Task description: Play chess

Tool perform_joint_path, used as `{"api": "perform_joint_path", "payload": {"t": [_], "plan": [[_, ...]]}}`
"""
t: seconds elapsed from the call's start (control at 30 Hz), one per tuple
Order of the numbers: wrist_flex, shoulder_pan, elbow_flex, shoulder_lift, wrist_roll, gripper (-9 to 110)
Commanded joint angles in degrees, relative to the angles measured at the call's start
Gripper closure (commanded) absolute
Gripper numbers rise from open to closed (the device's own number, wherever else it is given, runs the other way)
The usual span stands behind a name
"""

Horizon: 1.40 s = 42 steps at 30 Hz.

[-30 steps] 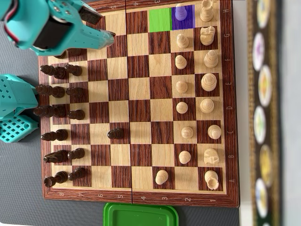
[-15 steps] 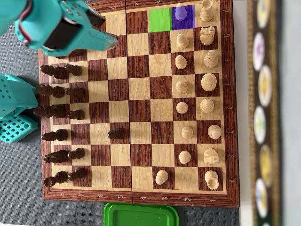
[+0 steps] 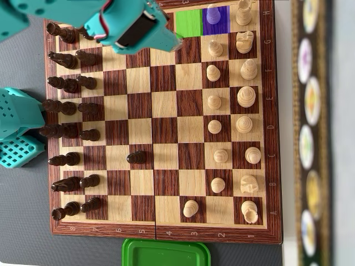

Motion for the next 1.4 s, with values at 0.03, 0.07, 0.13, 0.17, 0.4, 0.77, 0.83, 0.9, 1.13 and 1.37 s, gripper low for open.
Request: {"api": "perform_joint_path", "payload": {"t": [0.03,0.07,0.13,0.17,0.4,0.77,0.83,0.9,1.13,1.37], "plan": [[-0.3,0.4,-6.2,-2.5,0.0,85],[-0.3,0.4,-7.0,-3.3,0.0,85],[-0.4,0.4,-8.7,-4.8,0.0,85],[-0.4,0.3,-9.6,-5.6,0.0,85],[-0.3,-0.3,-13.4,-9.0,0.3,85],[-0.8,-0.6,-13.4,-9.6,0.4,85],[-0.8,-1.0,-13.4,-9.6,0.4,85],[-0.8,-1.2,-13.4,-9.7,0.4,85],[-0.8,-1.0,-14.4,-9.8,0.4,85],[-0.3,-0.1,-19.7,-15.6,0.4,85]]}}
